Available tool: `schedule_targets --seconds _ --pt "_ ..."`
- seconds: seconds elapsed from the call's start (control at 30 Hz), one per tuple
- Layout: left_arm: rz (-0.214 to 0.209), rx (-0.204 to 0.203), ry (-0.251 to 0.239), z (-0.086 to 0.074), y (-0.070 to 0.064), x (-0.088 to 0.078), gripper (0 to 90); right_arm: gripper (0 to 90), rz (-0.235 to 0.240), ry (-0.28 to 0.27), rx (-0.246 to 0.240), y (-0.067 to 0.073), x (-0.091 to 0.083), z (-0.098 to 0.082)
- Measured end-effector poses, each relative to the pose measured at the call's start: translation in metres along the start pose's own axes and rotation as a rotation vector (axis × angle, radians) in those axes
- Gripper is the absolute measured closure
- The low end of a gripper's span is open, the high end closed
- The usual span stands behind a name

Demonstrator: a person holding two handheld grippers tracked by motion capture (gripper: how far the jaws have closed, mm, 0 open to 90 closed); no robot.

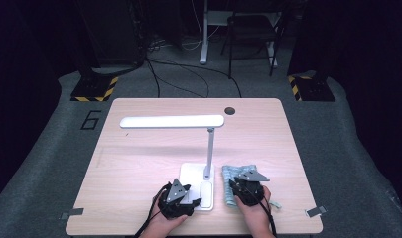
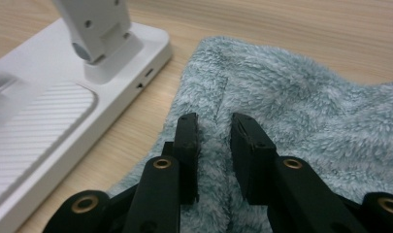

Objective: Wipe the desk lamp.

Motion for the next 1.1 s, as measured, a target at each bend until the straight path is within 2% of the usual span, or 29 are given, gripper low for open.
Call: schedule_targets --seconds 0.2,0.27,0.4,0.53,0.63,0.67,0.77,0.87,0.93,1.1 --pt "0.0 0.0 0.0 0.0 0.0 0.0 35.2 72.3 -0.029 -0.009 0.019 -0.023 -0.008 -0.002" --pt "-0.001 0.0 0.0 0.0 0.0 0.0 35.2 72.1 -0.048 -0.017 0.013 -0.03 -0.012 -0.001" --pt "-0.003 0.0 -0.001 0.0 0.0 0.0 35.2 71.7 -0.11 -0.027 -0.03 -0.045 -0.017 -0.002" --pt "-0.003 0.001 0.0 0.0 0.001 0.0 35.2 70.6 -0.114 -0.042 0.031 -0.056 -0.021 -0.003" --pt "-0.004 0.005 0.001 0.0 0.001 0.0 35.3 69.9 -0.117 -0.043 0.057 -0.06 -0.021 -0.005" --pt "-0.004 0.005 0.0 0.0 0.001 0.0 35.3 69.8 -0.115 -0.042 0.045 -0.061 -0.021 -0.006" --pt "-0.002 0.006 0.0 0.001 0.002 0.0 35.3 68.7 -0.128 -0.046 0.057 -0.062 -0.022 -0.007" --pt "-0.005 0.01 -0.001 0.001 0.002 0.001 35.3 66.7 -0.128 -0.048 0.041 -0.063 -0.021 -0.007" --pt "-0.005 0.009 -0.001 0.001 0.002 0.001 35.3 66.6 -0.132 -0.029 0.015 -0.066 -0.019 -0.008" --pt "-0.005 0.009 -0.001 0.001 0.002 0.001 35.3 66.2 -0.148 -0.024 0.023 -0.073 -0.016 -0.007"
Point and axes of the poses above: each handheld gripper's, and its own axes: x roughly forward along the jaws, z roughly out of its top, y roughly to its left, the point moved 8 cm from there along x, roughly forward along the jaws
